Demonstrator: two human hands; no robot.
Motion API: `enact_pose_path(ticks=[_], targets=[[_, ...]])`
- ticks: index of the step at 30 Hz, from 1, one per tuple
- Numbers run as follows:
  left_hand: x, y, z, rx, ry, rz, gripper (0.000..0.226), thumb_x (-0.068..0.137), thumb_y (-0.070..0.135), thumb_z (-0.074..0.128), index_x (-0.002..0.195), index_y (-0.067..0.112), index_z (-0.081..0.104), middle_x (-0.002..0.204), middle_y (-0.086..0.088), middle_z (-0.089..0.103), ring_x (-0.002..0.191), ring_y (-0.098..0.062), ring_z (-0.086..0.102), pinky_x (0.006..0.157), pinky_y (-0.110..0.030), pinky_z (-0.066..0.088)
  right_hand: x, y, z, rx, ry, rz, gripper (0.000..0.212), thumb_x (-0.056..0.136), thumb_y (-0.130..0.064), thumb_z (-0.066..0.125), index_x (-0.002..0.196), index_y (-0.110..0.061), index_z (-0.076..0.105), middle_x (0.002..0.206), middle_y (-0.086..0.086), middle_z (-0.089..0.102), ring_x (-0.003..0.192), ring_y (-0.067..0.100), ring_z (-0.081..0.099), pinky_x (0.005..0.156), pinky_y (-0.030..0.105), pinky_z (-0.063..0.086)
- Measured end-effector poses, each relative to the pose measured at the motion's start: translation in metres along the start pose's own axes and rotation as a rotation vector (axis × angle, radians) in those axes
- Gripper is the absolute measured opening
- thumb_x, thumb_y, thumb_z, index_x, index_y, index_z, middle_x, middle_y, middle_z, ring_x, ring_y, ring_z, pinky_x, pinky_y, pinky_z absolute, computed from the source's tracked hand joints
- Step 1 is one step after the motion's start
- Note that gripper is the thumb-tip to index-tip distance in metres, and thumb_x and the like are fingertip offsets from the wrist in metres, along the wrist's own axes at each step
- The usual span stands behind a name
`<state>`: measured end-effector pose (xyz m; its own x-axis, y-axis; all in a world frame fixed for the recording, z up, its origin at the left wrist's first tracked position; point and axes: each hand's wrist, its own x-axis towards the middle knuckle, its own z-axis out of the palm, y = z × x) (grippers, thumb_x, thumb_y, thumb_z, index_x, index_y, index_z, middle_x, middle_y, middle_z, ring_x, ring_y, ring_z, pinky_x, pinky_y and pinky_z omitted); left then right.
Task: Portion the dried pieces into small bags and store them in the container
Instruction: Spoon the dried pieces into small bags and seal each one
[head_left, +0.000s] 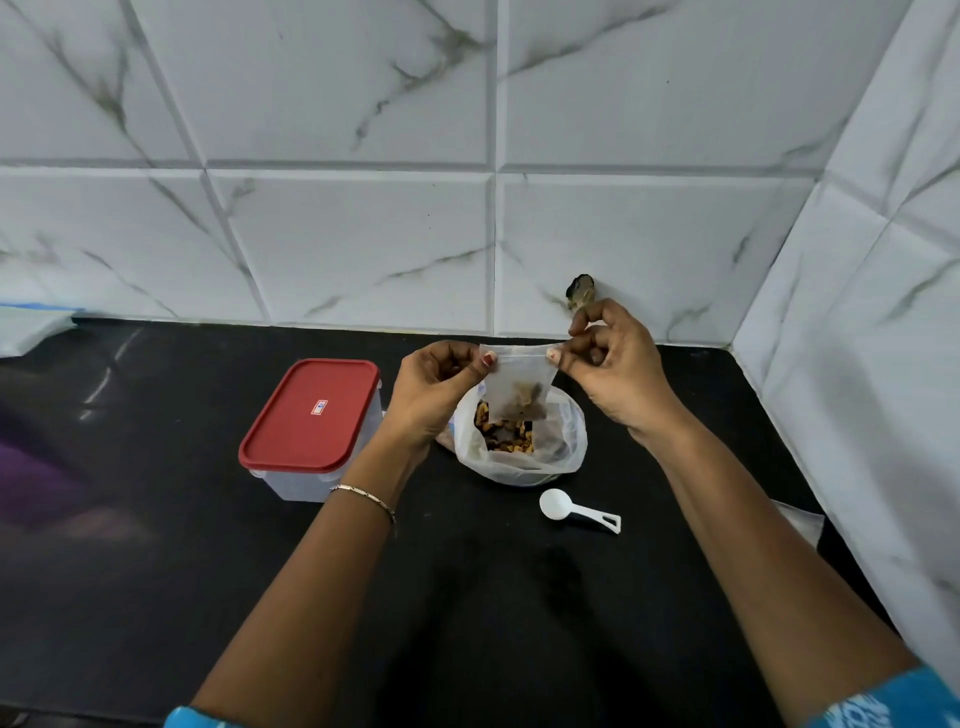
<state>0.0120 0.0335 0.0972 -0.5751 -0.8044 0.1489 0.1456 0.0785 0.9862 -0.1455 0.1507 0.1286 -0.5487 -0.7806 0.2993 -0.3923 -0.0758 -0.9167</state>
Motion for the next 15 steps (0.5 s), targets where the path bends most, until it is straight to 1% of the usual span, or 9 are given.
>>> enact_pose_path(ticks=[2, 4, 6, 8, 11, 13, 15], targets=[[0.002, 0.0, 0.002, 0.019, -0.009, 0.008, 0.002, 0.085, 0.011, 0.07, 0.085, 0.009, 0.07, 0.074, 0.006, 0.072, 0.075, -0.008, 0.067, 0.074, -0.024, 0.054, 0.001, 0.001, -0.002, 0.032, -0.017, 0.021, 0.026, 0.083, 0.001, 0.071, 0.1, -0.007, 0.053, 0.076, 0.006, 0.067, 0.055, -0.007, 0.056, 0.058, 0.005, 0.042], [0.002, -0.001, 0.004, 0.021, -0.017, 0.011, 0.002, 0.087, 0.009, 0.068, 0.087, 0.008, 0.069, 0.076, 0.005, 0.072, 0.077, -0.007, 0.067, 0.075, -0.022, 0.054, 0.001, 0.004, -0.005, 0.083, -0.067, 0.072, 0.026, 0.082, -0.001, 0.072, 0.102, -0.007, 0.056, 0.081, 0.003, 0.07, 0.068, -0.005, 0.063, 0.068, 0.011, 0.047], [0.0, -0.001, 0.009, 0.009, -0.026, 0.008, 0.002, 0.088, 0.007, 0.066, 0.087, 0.008, 0.068, 0.075, 0.006, 0.072, 0.075, -0.004, 0.067, 0.073, -0.019, 0.053, -0.001, 0.009, -0.006, 0.101, -0.112, 0.121, 0.028, 0.081, -0.006, 0.075, 0.104, -0.011, 0.06, 0.09, 0.003, 0.073, 0.083, 0.004, 0.067, 0.078, 0.02, 0.052], [-0.001, -0.004, 0.014, 0.02, -0.038, 0.006, 0.003, 0.088, 0.008, 0.066, 0.087, 0.01, 0.068, 0.074, 0.007, 0.072, 0.076, -0.004, 0.067, 0.074, -0.019, 0.054, -0.003, 0.015, -0.005, 0.101, -0.112, 0.148, 0.03, 0.078, -0.011, 0.079, 0.102, -0.017, 0.061, 0.093, 0.002, 0.073, 0.091, 0.012, 0.068, 0.083, 0.025, 0.054], [-0.002, -0.008, 0.022, 0.032, -0.045, -0.011, 0.003, 0.088, 0.011, 0.067, 0.09, 0.012, 0.069, 0.079, 0.004, 0.073, 0.081, -0.01, 0.068, 0.081, -0.027, 0.056, -0.006, 0.022, -0.002, 0.118, -0.056, 0.163, 0.028, 0.077, -0.011, 0.08, 0.095, -0.021, 0.06, 0.091, 0.0, 0.072, 0.092, 0.018, 0.067, 0.08, 0.029, 0.056], [-0.003, -0.01, 0.026, 0.031, -0.035, -0.025, 0.004, 0.088, 0.012, 0.067, 0.091, 0.013, 0.07, 0.082, 0.002, 0.073, 0.083, -0.013, 0.069, 0.081, -0.03, 0.057, -0.007, 0.026, -0.002, 0.124, -0.024, 0.174, 0.028, 0.078, -0.009, 0.079, 0.093, -0.02, 0.059, 0.09, 0.0, 0.07, 0.086, 0.013, 0.066, 0.073, 0.026, 0.055], [-0.005, -0.012, 0.03, 0.034, -0.026, -0.03, 0.004, 0.088, 0.012, 0.067, 0.091, 0.012, 0.07, 0.082, 0.002, 0.073, 0.082, -0.012, 0.069, 0.077, -0.028, 0.057, -0.008, 0.028, -0.003, 0.11, -0.015, 0.17, 0.027, 0.078, -0.008, 0.078, 0.094, -0.019, 0.059, 0.089, -0.002, 0.07, 0.081, 0.007, 0.064, 0.071, 0.023, 0.055]])
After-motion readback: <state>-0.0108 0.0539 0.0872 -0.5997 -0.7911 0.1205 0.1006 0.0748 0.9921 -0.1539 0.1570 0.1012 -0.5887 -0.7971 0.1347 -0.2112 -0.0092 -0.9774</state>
